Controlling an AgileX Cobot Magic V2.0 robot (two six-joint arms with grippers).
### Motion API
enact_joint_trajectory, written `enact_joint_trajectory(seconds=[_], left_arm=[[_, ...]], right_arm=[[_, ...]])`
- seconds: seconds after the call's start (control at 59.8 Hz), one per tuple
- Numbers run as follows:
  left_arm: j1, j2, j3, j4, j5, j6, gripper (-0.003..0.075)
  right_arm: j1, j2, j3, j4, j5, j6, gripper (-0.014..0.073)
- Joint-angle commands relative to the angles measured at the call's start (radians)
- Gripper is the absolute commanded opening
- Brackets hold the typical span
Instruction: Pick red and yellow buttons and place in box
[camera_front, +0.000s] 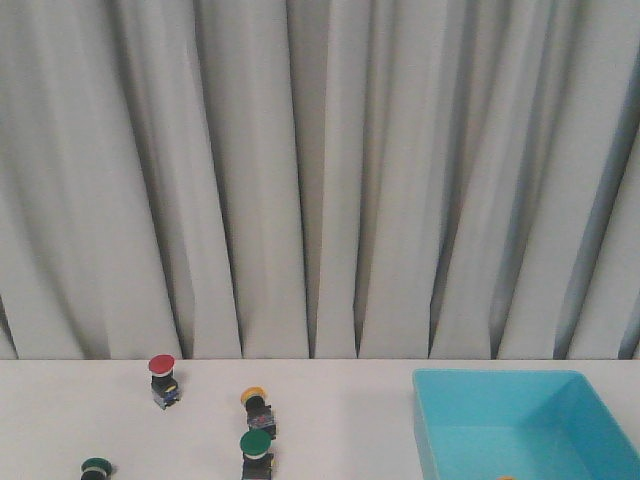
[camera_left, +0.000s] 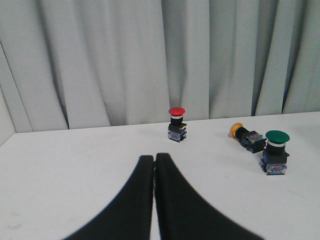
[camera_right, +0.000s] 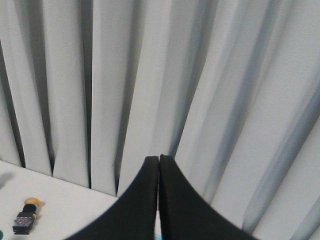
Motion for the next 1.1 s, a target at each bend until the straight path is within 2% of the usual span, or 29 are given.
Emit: enact_joint_trajectory(seconds=[0.0, 0.05, 0.134, 0.234, 0.351, 0.535, 0.702, 0.97, 1.087], left_arm=[[-0.005, -0.014, 0.009, -0.01, -0.069, -0.01, -0.0006], [-0.005, -0.014, 0.009, -0.01, -0.069, -0.01, -0.0006], [-0.005, -0.014, 0.009, -0.01, -0.069, -0.01, -0.0006], [-0.005, -0.014, 0.009, -0.01, -0.069, -0.01, -0.0006], [-0.005, -0.014, 0.009, -0.01, -0.069, -0.01, -0.0006], [-0.005, -0.014, 0.009, -0.01, -0.069, -0.01, -0.0006], [-0.005, -0.014, 0.009, -0.01, -0.069, -0.01, -0.0006], [-0.005, -0.014, 0.009, -0.01, -0.069, -0.01, -0.0006], [-0.005, -0.014, 0.009, -0.01, -0.069, -0.01, -0.0006]], right_arm=[[-0.003, -0.025, -0.025, -0.092, -0.069, 0.021, -0.0008], [-0.003, -0.041, -0.008, -0.186, -0.082, 0.088, -0.0008], [-0.003, -0.093, 0.056, -0.334, -0.112, 0.302, -0.0008], [-0.003, -0.19, 0.213, -0.511, -0.225, 0.563, -0.0008], [-0.003, -0.322, 0.444, -0.576, -0.374, 0.721, -0.0008], [-0.003, -0.564, 0.81, -0.573, -0.419, 0.828, -0.0008], [-0.003, -0.786, 1.035, -0.581, -0.425, 0.854, -0.0008], [-0.003, -0.957, 1.183, -0.607, -0.402, 0.826, -0.0008], [-0.003, -0.999, 1.183, -0.601, -0.336, 0.804, -0.0008]])
